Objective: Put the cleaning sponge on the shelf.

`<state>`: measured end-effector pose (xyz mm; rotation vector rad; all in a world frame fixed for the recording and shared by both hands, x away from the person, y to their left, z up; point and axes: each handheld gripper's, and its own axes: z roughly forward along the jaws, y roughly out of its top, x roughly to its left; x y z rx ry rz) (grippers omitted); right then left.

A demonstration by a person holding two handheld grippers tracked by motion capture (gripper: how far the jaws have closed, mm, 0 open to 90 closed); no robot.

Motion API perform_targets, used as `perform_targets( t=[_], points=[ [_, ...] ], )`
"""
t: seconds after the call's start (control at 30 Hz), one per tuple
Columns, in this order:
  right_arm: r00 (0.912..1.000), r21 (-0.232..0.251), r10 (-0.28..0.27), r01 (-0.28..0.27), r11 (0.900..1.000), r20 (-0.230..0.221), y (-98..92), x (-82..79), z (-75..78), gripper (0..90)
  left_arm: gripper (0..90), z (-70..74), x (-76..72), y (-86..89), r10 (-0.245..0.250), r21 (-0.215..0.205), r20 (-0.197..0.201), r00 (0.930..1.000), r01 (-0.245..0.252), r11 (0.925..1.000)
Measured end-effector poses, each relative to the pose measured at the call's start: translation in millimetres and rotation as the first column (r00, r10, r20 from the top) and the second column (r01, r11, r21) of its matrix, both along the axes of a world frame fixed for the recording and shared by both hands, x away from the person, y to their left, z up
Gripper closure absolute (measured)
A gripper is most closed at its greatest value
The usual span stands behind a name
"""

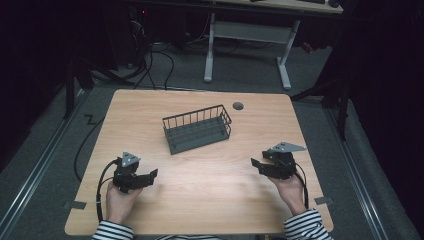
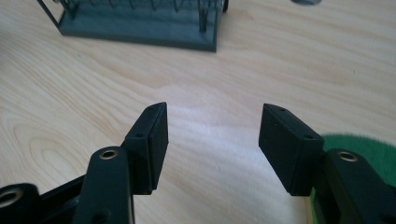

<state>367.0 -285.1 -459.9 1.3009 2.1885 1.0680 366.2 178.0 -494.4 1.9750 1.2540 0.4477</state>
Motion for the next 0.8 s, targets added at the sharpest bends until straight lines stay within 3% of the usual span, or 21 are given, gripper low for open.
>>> perform_targets(
  t=[0.13,0.37,0.53,0.63,0.8],
  points=[
    [0.9997,0.016,0.020,-0.020,1.000,-0.012,5.3,11.5,8.6,46.6,27.3,11.1,6.3,-2.2,-0.009,0.004,0.003,1.0000,0.009,1.0000],
    [0.9994,0.025,0.023,-0.022,0.999,-0.025,12.2,27.5,9.7,49.4,30.6,24.8,21.4,-7.9,-0.025,-0.021,0.007,0.9997,0.025,0.9995],
    [0.9998,0.052,0.019,-0.019,0.998,-0.007,18.3,47.2,20.8,50.0,30.7,34.9,32.4,-15.4,-0.029,-0.021,0.026,0.9992,0.029,0.9993],
    [0.9997,0.047,0.022,-0.022,0.999,0.007,23.2,58.1,28.3,50.3,30.6,41.4,41.9,-20.7,-0.025,-0.051,0.031,0.9992,0.026,0.9983],
    [0.9995,0.030,0.025,-0.026,0.999,0.017,33.2,71.6,35.5,51.4,31.6,48.5,50.2,-26.4,-0.027,-0.048,0.035,0.9990,0.029,0.9984]
  ],
)
